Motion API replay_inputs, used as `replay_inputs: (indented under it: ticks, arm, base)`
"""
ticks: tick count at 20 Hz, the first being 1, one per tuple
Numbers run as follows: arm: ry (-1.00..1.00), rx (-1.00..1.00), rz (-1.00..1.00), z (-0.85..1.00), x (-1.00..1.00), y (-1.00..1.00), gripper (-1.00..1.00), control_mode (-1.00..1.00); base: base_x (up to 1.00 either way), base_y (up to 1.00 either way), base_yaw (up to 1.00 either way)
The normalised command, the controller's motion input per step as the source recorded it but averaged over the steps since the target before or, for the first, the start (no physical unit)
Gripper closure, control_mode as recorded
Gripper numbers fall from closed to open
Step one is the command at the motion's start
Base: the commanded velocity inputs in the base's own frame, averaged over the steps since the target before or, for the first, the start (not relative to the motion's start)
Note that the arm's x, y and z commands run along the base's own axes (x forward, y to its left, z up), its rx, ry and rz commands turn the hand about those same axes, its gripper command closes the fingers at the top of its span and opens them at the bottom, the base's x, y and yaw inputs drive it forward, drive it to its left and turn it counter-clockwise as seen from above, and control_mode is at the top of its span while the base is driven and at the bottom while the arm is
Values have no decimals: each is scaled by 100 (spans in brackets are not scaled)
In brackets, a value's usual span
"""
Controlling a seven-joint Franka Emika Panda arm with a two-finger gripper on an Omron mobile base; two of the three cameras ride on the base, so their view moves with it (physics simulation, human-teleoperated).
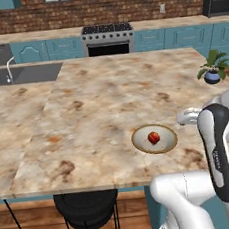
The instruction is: Retrieve the peach and pear from the fridge and place them into the bowl on the dining table.
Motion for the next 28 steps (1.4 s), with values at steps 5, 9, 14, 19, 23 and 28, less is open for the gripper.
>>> replay_inputs:
  ticks: [5, 9, 14, 19, 23, 28]
  arm:
    - [-25, -5, 0, 98, -95, 15, -100, -100]
    - [-8, -1, 0, 81, -33, 20, -100, -100]
    - [0, 0, 0, 4, 4, 4, -100, -100]
    - [0, 0, 0, 0, -1, 0, -100, 100]
    - [0, 0, 0, 0, 0, 0, -100, 100]
    - [0, 0, 0, 0, 0, 0, -100, 100]
  base:
    - [0, 0, 0]
    - [0, 0, 0]
    - [0, 0, 0]
    - [-50, 0, 0]
    - [-100, 0, 0]
    - [-84, -8, -5]
